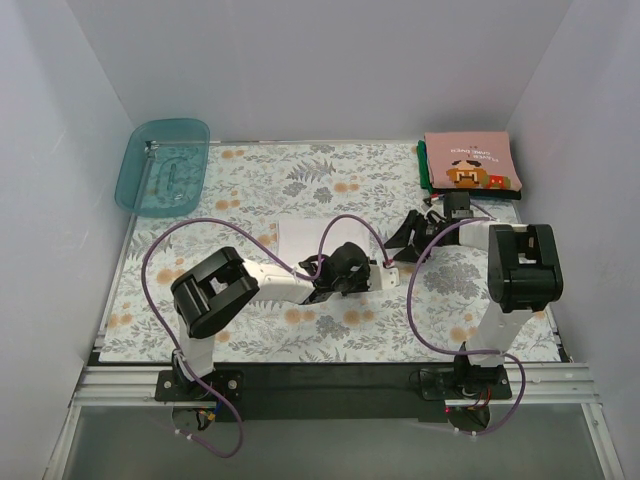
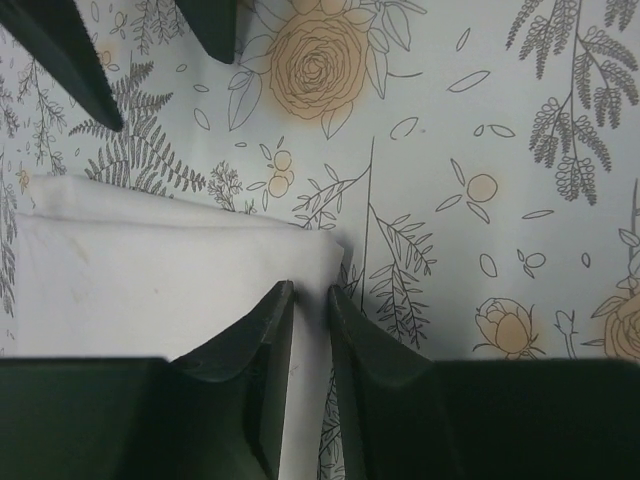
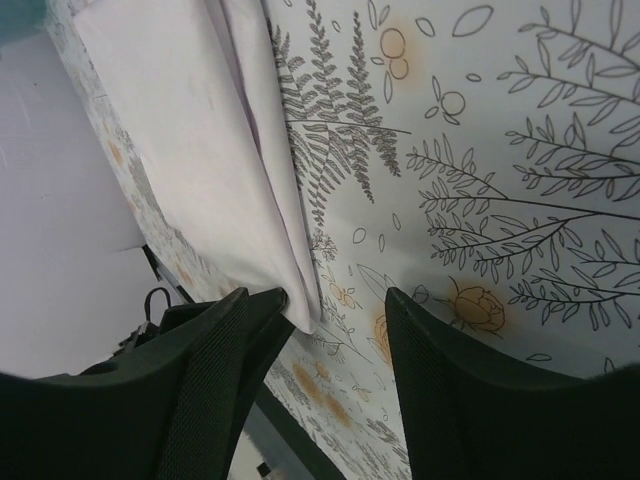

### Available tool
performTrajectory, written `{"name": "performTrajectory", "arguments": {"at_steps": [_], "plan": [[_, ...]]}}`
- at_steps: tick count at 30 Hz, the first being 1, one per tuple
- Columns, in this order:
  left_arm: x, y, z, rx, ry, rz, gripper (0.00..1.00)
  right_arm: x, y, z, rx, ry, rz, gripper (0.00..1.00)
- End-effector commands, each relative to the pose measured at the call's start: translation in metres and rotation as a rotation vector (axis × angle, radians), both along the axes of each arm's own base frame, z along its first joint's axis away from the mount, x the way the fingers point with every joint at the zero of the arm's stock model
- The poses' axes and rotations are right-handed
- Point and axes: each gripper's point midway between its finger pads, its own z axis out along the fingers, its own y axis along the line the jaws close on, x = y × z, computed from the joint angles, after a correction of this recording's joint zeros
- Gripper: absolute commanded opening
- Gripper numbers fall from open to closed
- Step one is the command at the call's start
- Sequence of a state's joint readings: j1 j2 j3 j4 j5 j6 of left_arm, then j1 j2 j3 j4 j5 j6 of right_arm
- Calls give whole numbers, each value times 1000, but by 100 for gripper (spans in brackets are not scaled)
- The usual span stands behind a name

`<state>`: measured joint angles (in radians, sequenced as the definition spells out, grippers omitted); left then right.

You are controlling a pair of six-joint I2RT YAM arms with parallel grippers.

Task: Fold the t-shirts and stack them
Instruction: Neatly place the folded tshirt to the corner

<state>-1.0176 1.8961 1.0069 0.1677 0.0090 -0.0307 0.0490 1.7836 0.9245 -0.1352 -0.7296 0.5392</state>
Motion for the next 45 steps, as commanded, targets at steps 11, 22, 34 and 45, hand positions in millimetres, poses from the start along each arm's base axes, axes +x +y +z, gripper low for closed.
{"name": "performTrajectory", "arguments": {"at_steps": [11,22,34,45], "plan": [[10,-8,41,-161,94,69,0,-3,31,-2,98,35,49,71],[25,-14,76,-272,143,111,0,3,54,-7,130,59,75,73],[36,-21,87,-324,176,143,0,33,79,-17,143,59,50,61],[43,-19,85,-330,176,152,0,49,87,-31,110,46,6,47]]}}
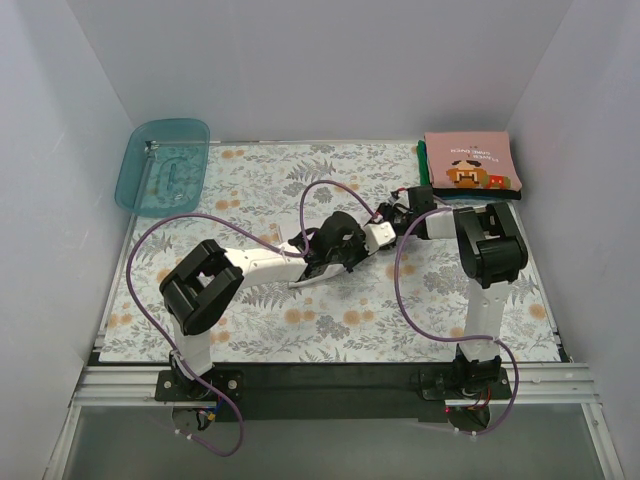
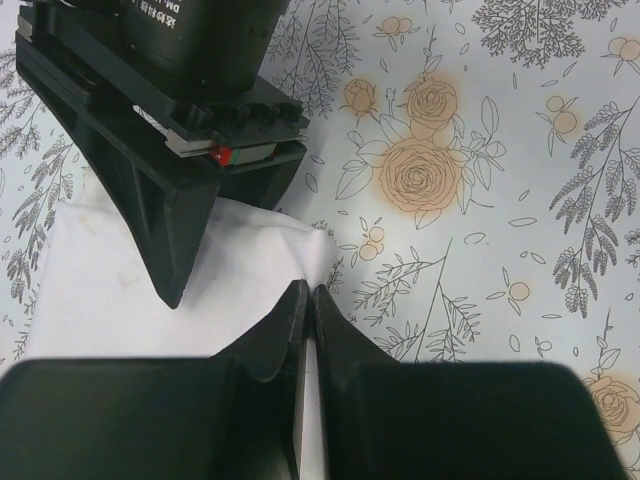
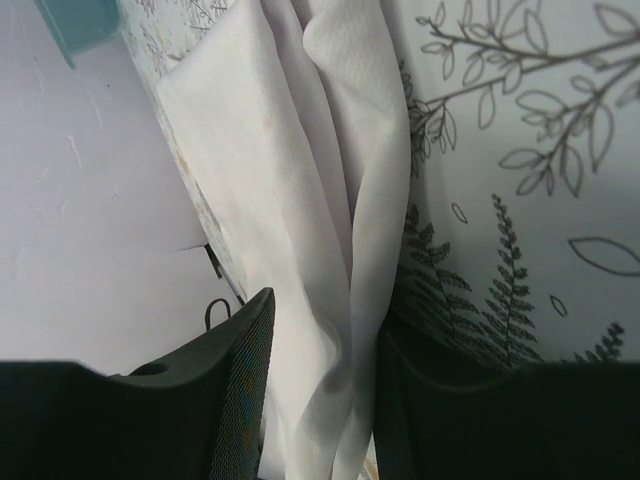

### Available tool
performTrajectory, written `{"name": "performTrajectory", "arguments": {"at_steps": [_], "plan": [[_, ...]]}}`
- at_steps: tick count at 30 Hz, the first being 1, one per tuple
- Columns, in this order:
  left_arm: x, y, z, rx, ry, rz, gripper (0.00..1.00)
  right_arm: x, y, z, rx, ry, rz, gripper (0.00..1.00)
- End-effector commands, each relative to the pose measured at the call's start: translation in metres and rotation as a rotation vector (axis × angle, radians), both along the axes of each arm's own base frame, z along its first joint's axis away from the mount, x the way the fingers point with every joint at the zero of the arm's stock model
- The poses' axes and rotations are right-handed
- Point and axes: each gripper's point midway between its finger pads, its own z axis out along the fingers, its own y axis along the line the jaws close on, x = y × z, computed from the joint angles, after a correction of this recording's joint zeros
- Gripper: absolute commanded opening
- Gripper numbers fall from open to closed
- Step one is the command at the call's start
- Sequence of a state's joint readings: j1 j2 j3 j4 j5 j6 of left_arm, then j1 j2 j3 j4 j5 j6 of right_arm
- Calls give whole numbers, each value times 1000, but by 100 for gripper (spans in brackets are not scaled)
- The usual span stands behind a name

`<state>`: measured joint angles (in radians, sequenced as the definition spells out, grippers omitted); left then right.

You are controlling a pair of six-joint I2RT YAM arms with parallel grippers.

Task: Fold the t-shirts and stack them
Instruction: Neatly place the folded tshirt to the corner

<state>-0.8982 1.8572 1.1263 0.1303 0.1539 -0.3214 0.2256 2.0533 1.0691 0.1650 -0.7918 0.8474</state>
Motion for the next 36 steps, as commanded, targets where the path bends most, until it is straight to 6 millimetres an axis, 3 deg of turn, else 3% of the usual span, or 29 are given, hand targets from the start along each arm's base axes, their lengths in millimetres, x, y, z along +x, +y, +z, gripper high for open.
{"name": "performTrajectory", "arguments": {"at_steps": [1,8,12,14,15,17,19,20,21,23,24,26,27,28,29,36], "plan": [[9,-9,31,-66,-38,-4,0,11,6,-15,-53,-25,-23,47],[11,-11,36,-82,-36,-8,0,13,13,-24,-87,-40,-25,44],[11,-9,39,-85,-40,-4,0,17,14,-24,-95,-64,-14,24],[8,-7,41,-86,-27,-5,0,28,16,-16,-91,-117,3,3],[7,-6,42,-84,-21,-3,2,31,15,-14,-103,-152,25,1],[4,0,52,-92,4,19,7,49,17,4,-123,-233,50,1],[1,7,65,-102,36,30,16,60,8,9,-194,-299,88,1],[-1,19,66,-93,94,53,21,65,4,11,-231,-317,101,1],[-2,26,84,-121,95,66,25,76,-1,22,-274,-339,104,1],[3,51,86,-108,140,119,36,92,-13,27,-362,-437,161,1],[3,60,96,-121,137,139,39,108,-20,42,-429,-467,157,1],[6,84,89,-93,158,192,57,124,-35,44,-532,-538,195,1],[5,93,97,-105,149,211,66,132,-39,56,-565,-570,209,1],[7,104,95,-100,159,242,81,137,-45,57,-594,-586,218,1],[7,111,94,-99,167,261,87,143,-51,60,-635,-632,250,1],[-6,143,85,-86,240,360,90,183,-109,98,-863,-774,262,1]]}}
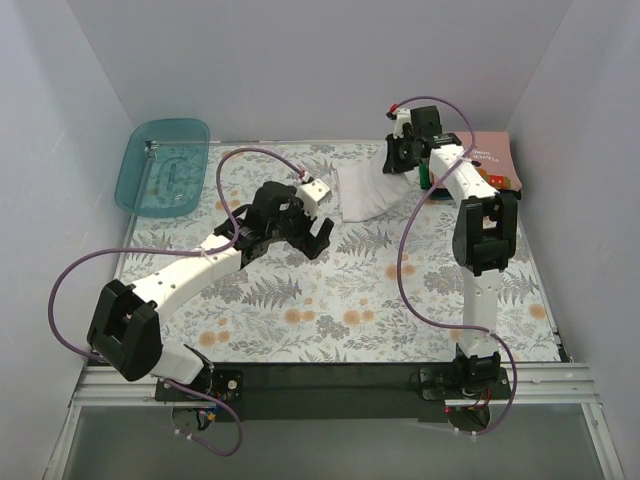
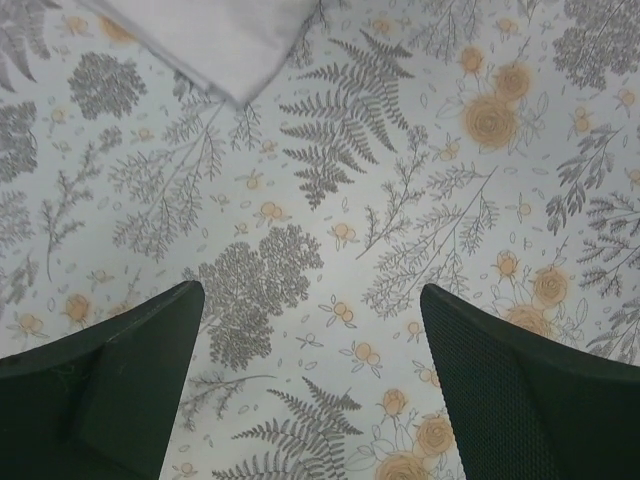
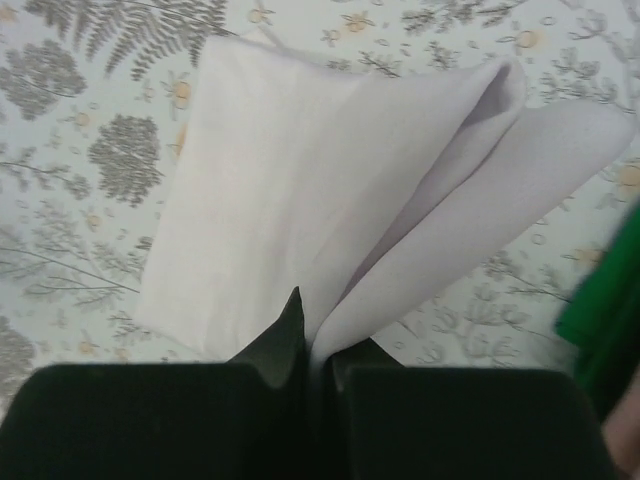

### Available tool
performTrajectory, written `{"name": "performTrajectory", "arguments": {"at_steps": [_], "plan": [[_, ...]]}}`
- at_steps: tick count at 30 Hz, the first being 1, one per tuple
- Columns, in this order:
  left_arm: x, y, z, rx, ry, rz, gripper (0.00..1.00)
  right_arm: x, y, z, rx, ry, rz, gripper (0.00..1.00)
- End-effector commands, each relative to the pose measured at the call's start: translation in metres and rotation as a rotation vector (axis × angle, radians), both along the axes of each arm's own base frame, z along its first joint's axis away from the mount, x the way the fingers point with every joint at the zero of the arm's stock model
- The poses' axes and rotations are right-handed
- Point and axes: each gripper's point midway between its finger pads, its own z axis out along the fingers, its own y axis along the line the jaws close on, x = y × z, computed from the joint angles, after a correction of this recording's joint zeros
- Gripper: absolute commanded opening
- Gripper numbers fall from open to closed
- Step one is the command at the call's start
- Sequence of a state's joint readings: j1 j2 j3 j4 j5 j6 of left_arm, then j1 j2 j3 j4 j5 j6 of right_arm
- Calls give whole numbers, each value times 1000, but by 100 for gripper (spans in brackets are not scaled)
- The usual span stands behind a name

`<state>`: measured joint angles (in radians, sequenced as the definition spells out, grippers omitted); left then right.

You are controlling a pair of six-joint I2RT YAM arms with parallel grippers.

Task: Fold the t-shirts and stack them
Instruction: Neatly place the folded tshirt to the corner

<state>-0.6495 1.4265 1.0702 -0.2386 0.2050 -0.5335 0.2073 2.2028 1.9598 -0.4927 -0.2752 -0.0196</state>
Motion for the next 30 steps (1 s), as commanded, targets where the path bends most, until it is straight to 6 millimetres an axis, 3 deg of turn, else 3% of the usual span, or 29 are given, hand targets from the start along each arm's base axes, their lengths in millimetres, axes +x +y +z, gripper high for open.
{"name": "performTrajectory", "arguments": {"at_steps": [1,5,9,15,23,30], "plan": [[-22,20,-18,36,94,42,90,12,-51,12,-179,-60,3,1],[-30,27,-24,40,107,57,91,25,-76,47,-268,-161,-1,1],[-33,31,-28,42,111,62,92,26,-88,74,-310,-220,4,1],[-32,32,-23,32,104,70,93,22,-91,99,-326,-261,2,1],[-38,41,-25,53,97,82,95,15,-90,158,-302,-371,-15,1],[-38,41,-24,57,90,75,96,6,-89,192,-282,-434,-27,1]]}}
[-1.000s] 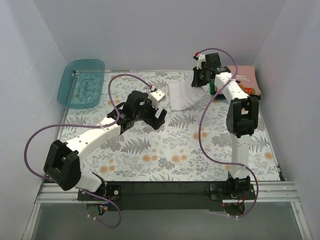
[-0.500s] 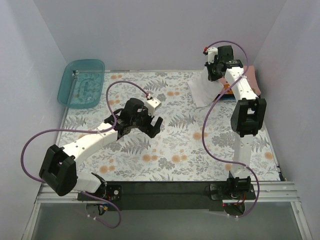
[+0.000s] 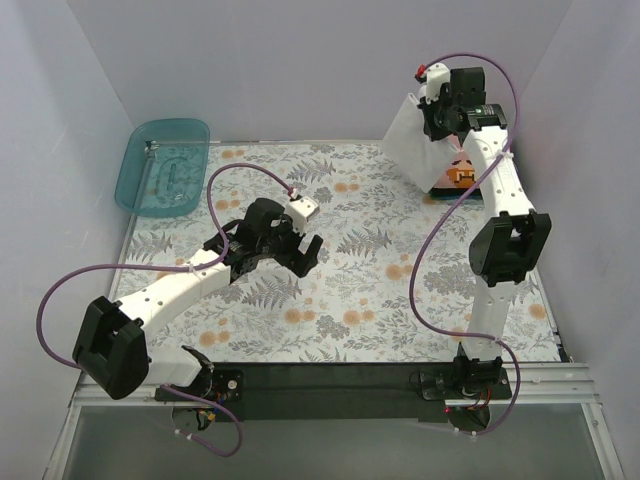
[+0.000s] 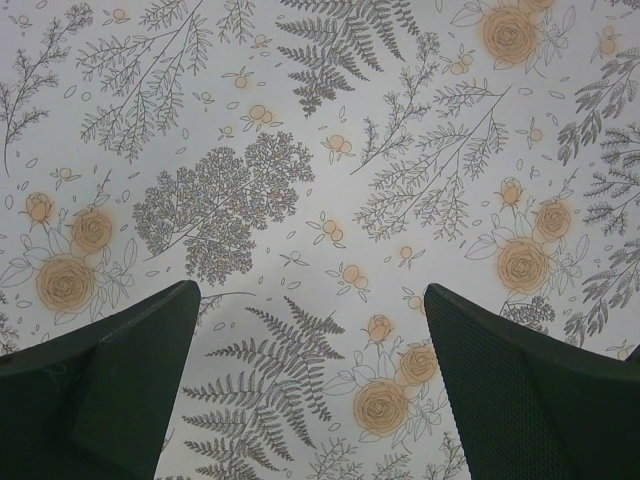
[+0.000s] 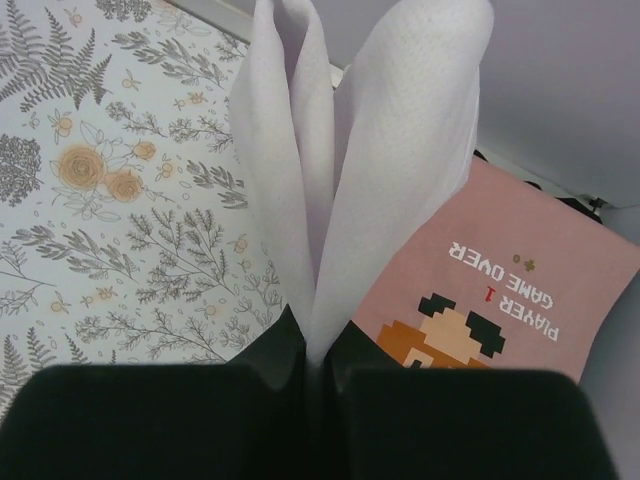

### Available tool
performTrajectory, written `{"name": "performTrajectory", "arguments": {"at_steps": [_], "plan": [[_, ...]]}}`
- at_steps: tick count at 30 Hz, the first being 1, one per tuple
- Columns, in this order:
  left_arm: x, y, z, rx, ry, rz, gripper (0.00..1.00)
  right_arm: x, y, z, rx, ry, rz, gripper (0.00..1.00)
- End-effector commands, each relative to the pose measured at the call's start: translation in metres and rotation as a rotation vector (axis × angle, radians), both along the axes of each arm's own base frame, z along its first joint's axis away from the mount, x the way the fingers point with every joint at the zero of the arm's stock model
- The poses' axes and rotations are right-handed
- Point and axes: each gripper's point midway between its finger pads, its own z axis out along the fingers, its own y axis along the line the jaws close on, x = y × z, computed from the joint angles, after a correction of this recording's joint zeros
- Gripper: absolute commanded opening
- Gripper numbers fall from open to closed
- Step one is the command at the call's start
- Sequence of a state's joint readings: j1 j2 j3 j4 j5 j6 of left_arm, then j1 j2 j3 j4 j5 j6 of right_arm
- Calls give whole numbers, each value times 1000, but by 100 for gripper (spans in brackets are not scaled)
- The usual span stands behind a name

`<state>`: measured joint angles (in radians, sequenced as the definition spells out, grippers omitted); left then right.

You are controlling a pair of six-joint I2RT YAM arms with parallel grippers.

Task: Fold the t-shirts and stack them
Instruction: Neatly place the folded tshirt to the corner

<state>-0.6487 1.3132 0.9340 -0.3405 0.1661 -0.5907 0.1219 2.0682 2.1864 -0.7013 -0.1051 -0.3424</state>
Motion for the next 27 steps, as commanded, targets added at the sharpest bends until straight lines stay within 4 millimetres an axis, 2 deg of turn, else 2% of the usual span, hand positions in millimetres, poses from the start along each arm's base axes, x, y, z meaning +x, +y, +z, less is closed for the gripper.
{"name": "performTrajectory", "arguments": {"at_steps": [1,10,17,20,27], "plan": [[0,6,10,-4,-32,5,96,-6,0,69,27,-155,3,1],[-3,7,10,-6,-28,1,96,-16,1,97,34,-208,14,1],[-4,7,8,-4,-22,-4,97,-19,-5,110,2,-243,9,1],[-4,6,8,-2,-22,-5,97,-19,-8,111,0,-245,4,1],[-2,6,7,4,-17,-7,97,-11,-24,98,2,-216,-31,1]]}}
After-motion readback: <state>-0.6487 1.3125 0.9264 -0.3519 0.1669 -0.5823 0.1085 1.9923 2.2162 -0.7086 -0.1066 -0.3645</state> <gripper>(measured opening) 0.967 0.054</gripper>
